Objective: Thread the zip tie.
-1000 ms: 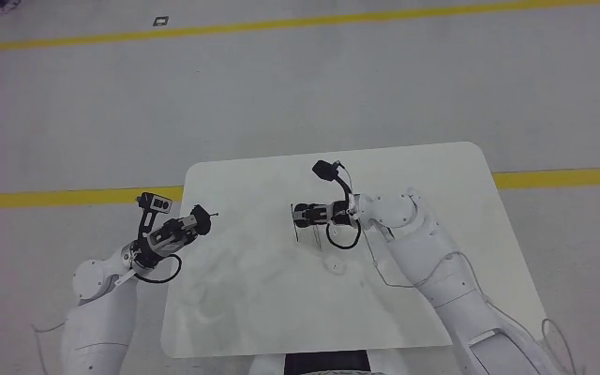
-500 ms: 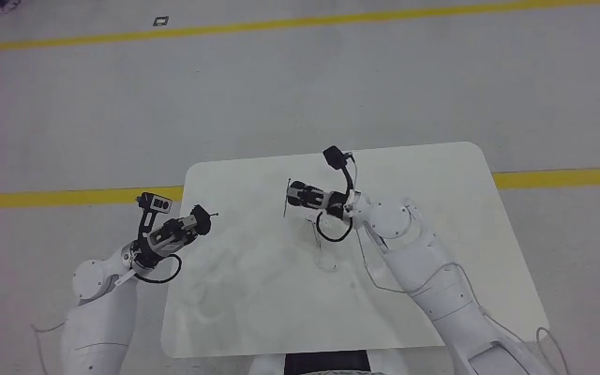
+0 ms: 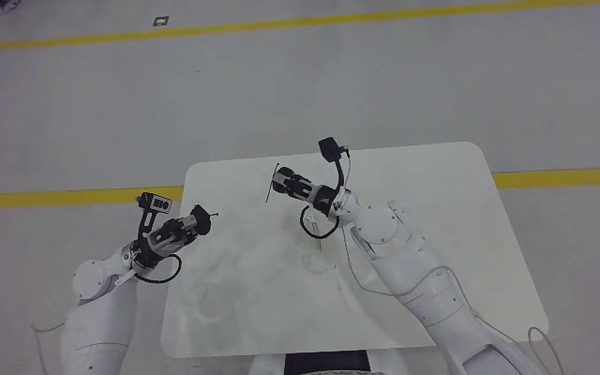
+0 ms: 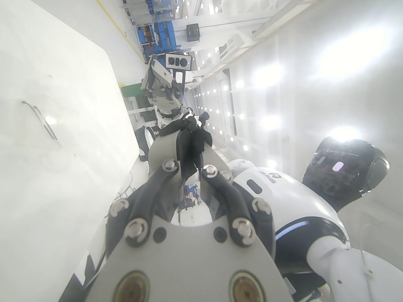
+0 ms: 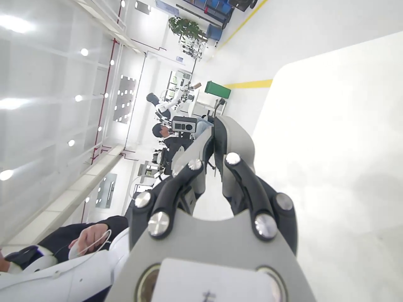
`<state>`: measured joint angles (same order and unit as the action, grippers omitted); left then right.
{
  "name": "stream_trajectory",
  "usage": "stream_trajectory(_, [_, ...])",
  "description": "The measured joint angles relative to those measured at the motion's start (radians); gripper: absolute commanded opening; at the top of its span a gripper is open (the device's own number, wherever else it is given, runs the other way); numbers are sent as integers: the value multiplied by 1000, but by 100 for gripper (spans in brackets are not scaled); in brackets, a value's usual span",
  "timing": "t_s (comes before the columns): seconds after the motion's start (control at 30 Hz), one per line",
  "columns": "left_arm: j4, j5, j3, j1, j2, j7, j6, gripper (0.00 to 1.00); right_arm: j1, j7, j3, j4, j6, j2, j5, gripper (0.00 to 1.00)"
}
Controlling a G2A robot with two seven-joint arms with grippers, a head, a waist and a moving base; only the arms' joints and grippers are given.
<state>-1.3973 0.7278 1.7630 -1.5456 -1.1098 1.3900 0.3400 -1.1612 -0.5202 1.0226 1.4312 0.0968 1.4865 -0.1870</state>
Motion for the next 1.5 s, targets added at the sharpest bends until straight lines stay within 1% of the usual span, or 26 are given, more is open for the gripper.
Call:
stream_trajectory(0.13, [-1, 0, -2, -1, 0, -3, -1, 0, -3, 4, 1, 2, 1, 0, 3, 0])
stream_trajectory(0.17, [-4, 2, -8, -4, -2, -16, -4, 0, -10, 18, 0, 6, 2, 1, 9, 0])
stream_trajectory(0.23, [-14, 6, -29, -17, -6, -68, -2, 0, -24, 73, -6, 17, 6, 4, 14, 0])
stream_trajectory(0.3, [-28, 8, -41, -26, -12, -120, 0, 0, -30, 133, -17, 24, 7, 7, -4, 0])
stream_trajectory(0.37, [-41, 2, -46, -31, -19, -159, 0, 0, -34, 189, -26, 30, 8, 10, -25, 0])
stream_trajectory(0.47, [-62, -34, -41, -34, -32, -211, 0, 0, -40, 282, -42, 40, 4, 16, -53, 0])
stream_trajectory(0.57, [-79, -78, -38, -34, -52, -260, 0, 0, -42, 361, -67, 46, -3, 25, -76, 0])
stream_trajectory(0.7, [-93, -126, -46, -29, -79, -314, 0, 0, -29, 419, -108, 39, -19, 37, -109, 0])
stream_trajectory(0.9, [-97, -169, -50, -21, -121, -362, 0, 0, -5, 482, -149, 19, -41, 53, -152, 0])
stream_trajectory(1.0, [-92, -205, -45, -15, -137, -374, 0, 0, -2, 507, -155, 12, -39, 57, -171, 0])
stream_trajectory(1.27, [-93, -209, -45, -15, -138, -375, 0, 0, -2, 513, -152, 9, -38, 56, -177, 0])
stream_trajectory(1.4, [-100, -212, -57, -12, -138, -428, 0, 0, -13, 527, -156, 31, -39, 55, -217, 0])
stream_trajectory(1.5, [-106, -205, -67, -9, -142, -453, 0, 0, -19, 542, -166, 47, -49, 59, -244, 0])
